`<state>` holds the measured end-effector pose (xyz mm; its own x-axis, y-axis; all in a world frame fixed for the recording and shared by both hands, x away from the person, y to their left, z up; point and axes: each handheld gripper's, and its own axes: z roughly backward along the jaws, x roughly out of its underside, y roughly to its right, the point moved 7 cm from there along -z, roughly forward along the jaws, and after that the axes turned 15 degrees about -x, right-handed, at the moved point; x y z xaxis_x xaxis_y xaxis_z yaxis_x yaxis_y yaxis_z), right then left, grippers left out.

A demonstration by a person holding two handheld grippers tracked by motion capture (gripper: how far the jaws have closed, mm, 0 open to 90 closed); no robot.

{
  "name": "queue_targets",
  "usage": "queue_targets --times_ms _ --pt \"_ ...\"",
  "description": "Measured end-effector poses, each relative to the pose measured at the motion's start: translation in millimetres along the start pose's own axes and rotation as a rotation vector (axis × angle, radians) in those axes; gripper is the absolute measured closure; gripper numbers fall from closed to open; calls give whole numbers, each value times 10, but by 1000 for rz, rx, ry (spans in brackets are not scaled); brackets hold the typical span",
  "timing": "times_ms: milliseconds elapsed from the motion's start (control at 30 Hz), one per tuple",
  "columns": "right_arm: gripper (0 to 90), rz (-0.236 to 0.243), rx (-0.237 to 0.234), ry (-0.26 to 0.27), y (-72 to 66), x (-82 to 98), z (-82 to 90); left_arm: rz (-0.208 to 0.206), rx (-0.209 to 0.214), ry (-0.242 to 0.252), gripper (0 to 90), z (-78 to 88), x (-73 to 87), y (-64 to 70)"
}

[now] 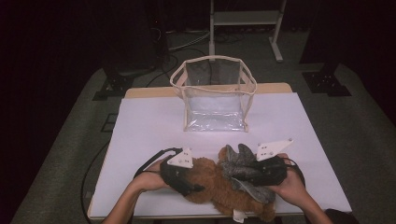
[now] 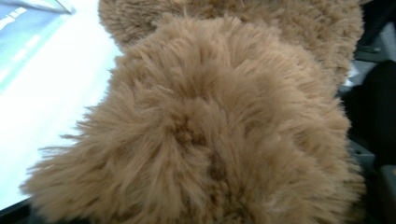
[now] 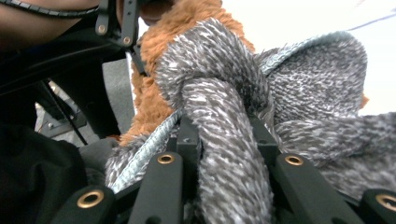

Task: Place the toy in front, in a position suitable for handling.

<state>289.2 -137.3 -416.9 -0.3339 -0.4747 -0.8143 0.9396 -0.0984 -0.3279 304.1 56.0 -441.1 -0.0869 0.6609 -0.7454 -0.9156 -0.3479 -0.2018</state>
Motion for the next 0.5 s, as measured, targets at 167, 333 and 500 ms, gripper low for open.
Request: queue_targets --times_ms 167,333,500 --pt "707 -33 42 1 134 -13 183 -66 -102 4 243 -175 -172 -48" --pt "709 -32 120 -11 309 -72 404 -85 -185 22 276 -369 -362 -126" --pt "709 -53 167 12 513 -187 613 -81 -247 20 296 -455 -443 -262"
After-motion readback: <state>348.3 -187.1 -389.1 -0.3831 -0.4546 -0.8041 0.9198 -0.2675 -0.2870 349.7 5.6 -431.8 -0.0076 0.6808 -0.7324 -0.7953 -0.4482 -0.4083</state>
